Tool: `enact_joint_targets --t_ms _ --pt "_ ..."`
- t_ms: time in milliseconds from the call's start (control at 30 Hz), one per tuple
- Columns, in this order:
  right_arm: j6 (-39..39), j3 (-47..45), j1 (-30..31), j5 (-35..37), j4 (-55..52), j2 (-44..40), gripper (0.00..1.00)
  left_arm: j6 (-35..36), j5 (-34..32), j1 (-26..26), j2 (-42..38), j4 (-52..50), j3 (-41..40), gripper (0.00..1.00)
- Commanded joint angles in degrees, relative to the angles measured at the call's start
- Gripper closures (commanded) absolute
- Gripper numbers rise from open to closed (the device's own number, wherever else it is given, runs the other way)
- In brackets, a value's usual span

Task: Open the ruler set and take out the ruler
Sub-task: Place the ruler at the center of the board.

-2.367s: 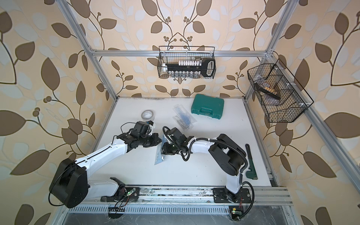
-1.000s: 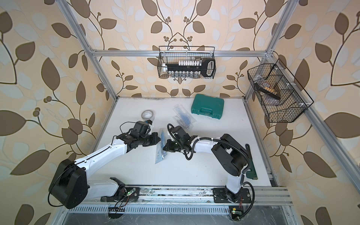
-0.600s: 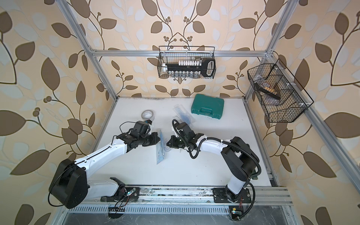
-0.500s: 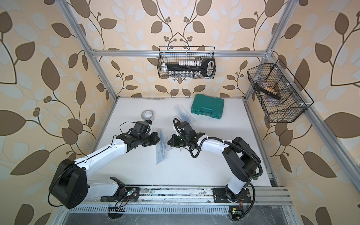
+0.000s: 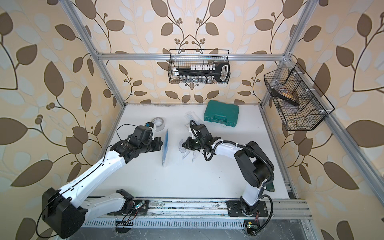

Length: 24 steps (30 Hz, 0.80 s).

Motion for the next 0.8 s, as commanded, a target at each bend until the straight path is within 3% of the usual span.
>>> enact_joint_targets --t_ms 0,233,467,767 --pt "1.96 1.87 1.27 -1.4 8.17 4.6 1.0 3.07 -4.82 -0.02 -2.79 -5.37 2.6 1.0" --pt "8.08 3.53 4.89 0.33 18.73 12.49 1.0 3.84 -8.72 0.15 -5.96 -8.05 2.4 1.0" --pt "14.89 1.0 7.53 4.66 28.91 17.51 1.0 3.59 -8.31 0.35 -6.47 -7.08 0.03 1.0" --pt "14.8 -1.84 8.15 7.53 24.11 15.39 1.0 3.66 -7.52 0.51 -6.17 -6.03 -1.07 1.0"
